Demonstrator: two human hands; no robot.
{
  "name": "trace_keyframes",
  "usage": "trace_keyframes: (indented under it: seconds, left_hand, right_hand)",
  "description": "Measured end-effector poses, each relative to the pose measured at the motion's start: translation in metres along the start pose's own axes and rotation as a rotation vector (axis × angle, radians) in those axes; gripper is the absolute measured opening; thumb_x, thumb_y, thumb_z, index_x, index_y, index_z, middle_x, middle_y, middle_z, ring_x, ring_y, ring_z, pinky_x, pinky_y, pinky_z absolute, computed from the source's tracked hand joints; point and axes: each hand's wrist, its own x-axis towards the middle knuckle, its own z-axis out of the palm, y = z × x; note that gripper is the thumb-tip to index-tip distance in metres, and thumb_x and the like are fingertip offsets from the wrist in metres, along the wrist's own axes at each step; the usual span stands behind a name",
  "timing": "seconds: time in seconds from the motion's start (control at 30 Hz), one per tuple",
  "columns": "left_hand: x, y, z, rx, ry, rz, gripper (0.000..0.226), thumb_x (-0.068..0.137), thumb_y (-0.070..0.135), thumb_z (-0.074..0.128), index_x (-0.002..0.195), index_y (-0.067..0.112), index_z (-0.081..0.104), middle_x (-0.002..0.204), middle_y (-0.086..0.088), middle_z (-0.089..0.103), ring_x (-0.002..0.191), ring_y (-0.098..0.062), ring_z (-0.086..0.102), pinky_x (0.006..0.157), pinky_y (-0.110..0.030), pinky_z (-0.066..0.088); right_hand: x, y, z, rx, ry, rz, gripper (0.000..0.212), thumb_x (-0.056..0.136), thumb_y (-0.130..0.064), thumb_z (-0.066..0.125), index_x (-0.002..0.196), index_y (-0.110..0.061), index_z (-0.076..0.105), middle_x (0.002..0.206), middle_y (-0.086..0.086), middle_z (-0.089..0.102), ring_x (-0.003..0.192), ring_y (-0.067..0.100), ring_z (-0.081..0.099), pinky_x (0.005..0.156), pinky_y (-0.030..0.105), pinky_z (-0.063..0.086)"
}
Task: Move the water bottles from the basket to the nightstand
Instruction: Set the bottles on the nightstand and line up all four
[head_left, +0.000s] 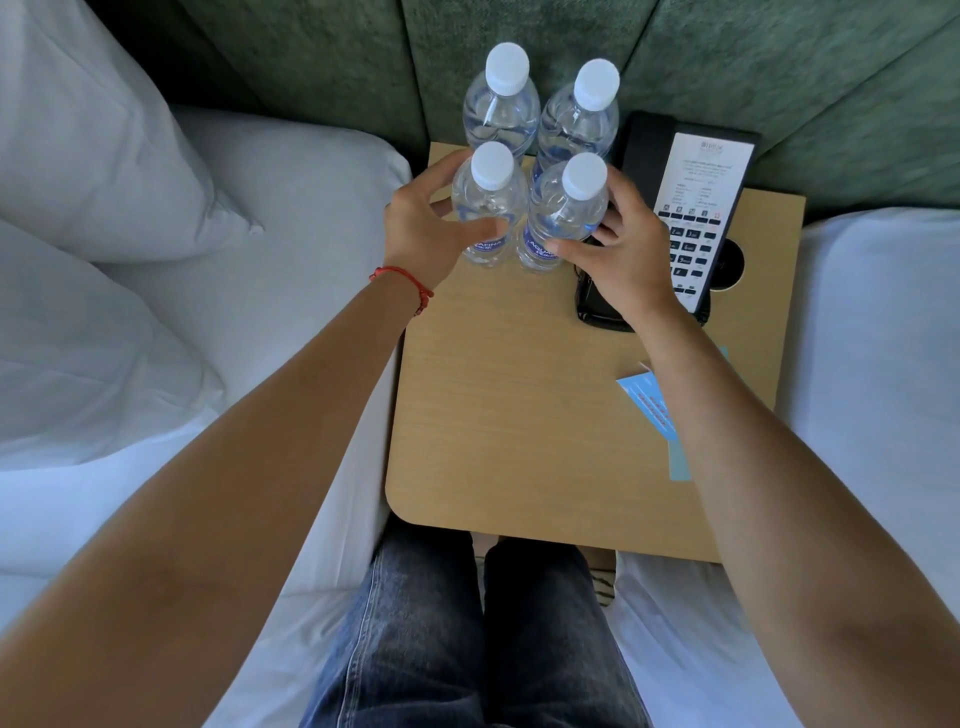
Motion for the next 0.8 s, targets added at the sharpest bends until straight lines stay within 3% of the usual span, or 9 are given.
trace_keyframes:
  seconds: [0.13,0.3,0.5,0.67,0.8]
  left_hand:
    - [-0.0002,0.0004,0.0007,0.011,-0.005,0.006,0.067,0.063,0.014,0.082,0.125,0.015,0.055,0.124,-0.002,0.060,0.111,-0.009,0.053,0.097,-0.021,0.046]
    - [-0.0007,0.0006,0.0000,0.026,-0.011,0.012,0.069,0.062,0.013,0.082,0.125,0.016,0.054,0.123,-0.002,0.060,0.113,-0.012,0.054,0.099,-0.028,0.046]
    - [-0.0007,-0.0021,0.0010,0.015,-0.014,0.000,0.070,0.062,0.014,0.082,0.126,0.019,0.053,0.117,0.007,0.059,0.109,-0.009,0.054,0.095,-0.019,0.046]
    - [-0.0041,-0.0020,0.0029,0.002,-0.025,0.012,0.070,0.066,0.011,0.080,0.129,0.018,0.050,0.117,0.010,0.057,0.113,-0.010,0.053,0.101,-0.028,0.044]
    - [-0.0077,-0.0016,0.0037,0.019,-0.020,-0.026,0.074,0.068,0.014,0.079,0.133,0.016,0.044,0.131,-0.002,0.054,0.120,-0.017,0.050,0.103,-0.033,0.043]
  right_hand:
    - [0.0009,0.0002,-0.0026,0.008,-0.022,0.022,0.079,0.066,-0.003,0.080,0.135,-0.010,0.042,0.125,0.000,0.055,0.115,0.013,0.055,0.098,0.023,0.046]
    - [0.0015,-0.0012,-0.0040,0.002,-0.037,0.050,0.081,0.065,-0.006,0.080,0.136,-0.015,0.041,0.130,0.003,0.055,0.121,0.017,0.053,0.104,0.038,0.044]
    - [0.0005,-0.0017,-0.0036,-0.011,-0.040,0.066,0.081,0.067,-0.007,0.079,0.137,-0.016,0.039,0.134,0.006,0.053,0.123,0.019,0.051,0.105,0.043,0.043]
    - [-0.0012,-0.0028,-0.0016,-0.031,-0.046,0.061,0.081,0.069,-0.008,0.077,0.138,-0.018,0.037,0.136,0.005,0.050,0.125,0.021,0.049,0.105,0.045,0.042]
    - [-0.0013,-0.0040,-0.0015,-0.073,-0.036,0.069,0.084,0.070,-0.013,0.078,0.140,-0.016,0.033,0.136,0.005,0.051,0.122,0.021,0.051,0.104,0.044,0.042]
